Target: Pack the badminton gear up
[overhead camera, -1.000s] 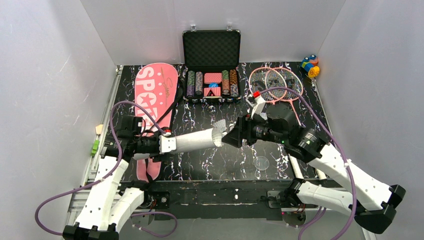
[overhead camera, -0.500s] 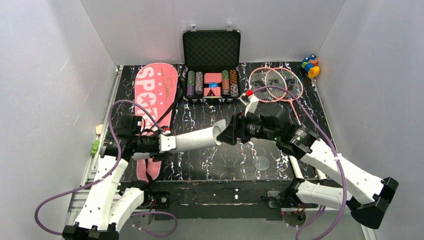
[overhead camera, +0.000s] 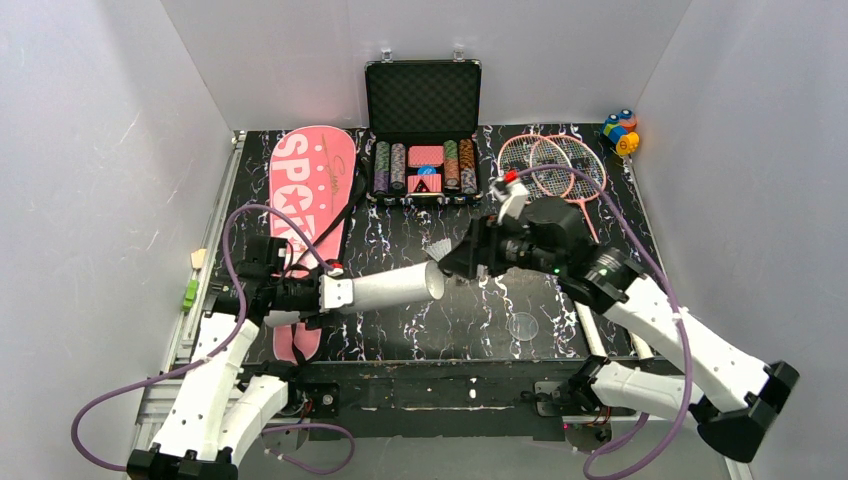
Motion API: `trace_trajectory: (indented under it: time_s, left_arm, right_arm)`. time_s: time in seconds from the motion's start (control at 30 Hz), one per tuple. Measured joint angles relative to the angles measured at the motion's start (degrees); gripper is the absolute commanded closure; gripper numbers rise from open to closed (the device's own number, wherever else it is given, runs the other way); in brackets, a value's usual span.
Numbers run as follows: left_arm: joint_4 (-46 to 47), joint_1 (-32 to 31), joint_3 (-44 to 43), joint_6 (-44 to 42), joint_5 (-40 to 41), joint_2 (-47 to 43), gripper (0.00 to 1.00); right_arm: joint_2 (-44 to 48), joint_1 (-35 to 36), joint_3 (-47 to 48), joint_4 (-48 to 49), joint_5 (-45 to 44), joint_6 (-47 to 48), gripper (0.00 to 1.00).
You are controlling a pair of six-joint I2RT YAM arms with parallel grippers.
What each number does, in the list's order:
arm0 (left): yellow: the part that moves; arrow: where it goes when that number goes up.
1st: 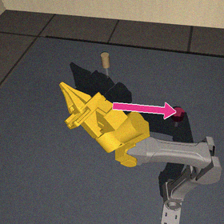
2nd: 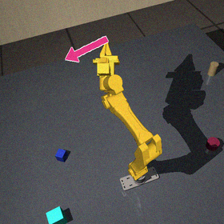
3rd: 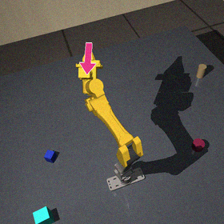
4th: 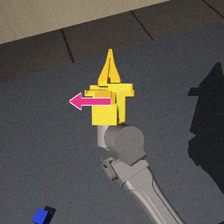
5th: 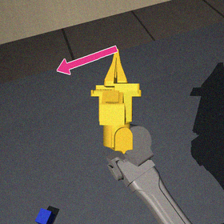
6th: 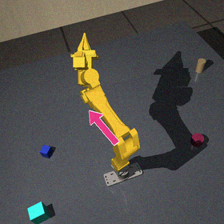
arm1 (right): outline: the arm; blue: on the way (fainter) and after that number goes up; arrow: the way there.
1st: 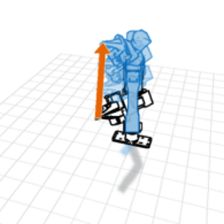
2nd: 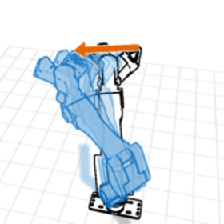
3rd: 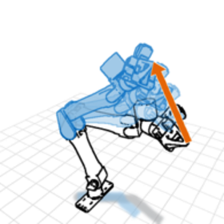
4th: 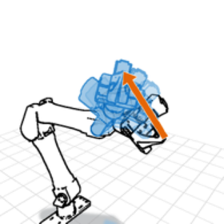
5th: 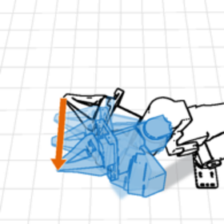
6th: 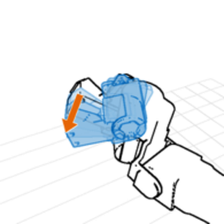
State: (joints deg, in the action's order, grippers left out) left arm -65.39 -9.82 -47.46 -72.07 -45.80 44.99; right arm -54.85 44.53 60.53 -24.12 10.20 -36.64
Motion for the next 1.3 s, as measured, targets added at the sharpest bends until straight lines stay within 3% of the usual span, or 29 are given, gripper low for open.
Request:
trace_trajectory:
  time_s: [0.2, 0.4, 0.53, 0.7, 1.13, 1.3]
  left_arm:
    - [-0.42, 0.00, 1.42, 0.02, 0.37, -1.42, 0.53]
    - [-0.68, 0.00, 1.46, 0.02, 0.35, -2.97, 0.54]
    - [-1.14, 0.00, 1.46, -0.02, 0.35, -3.80, 0.54]
    - [-2.12, 0.00, 1.46, -0.42, 0.35, -5.18, 0.54]
    - [-2.78, 0.00, 2.03, -0.59, 0.17, -6.01, 0.54]
    - [-2.78, 0.00, 2.03, -0.59, 0.11, -6.03, 0.54]
  right_arm:
    - [-1.29, -10.47, 4.42, -4.76, -0.15, -0.37, 0.13]
    - [-24.57, -11.91, 18.73, -12.00, -3.45, 0.85, 0.13]
    - [-39.23, -11.82, 23.02, -15.08, -5.64, 1.20, 0.16]
    - [-50.58, -10.93, 27.21, -19.39, -7.80, 1.25, 0.20]
    - [-64.11, -8.81, 43.80, -21.35, -10.14, 0.59, 0.31]
    - [-68.52, -8.81, 44.74, -23.06, -12.24, 0.61, 0.33]
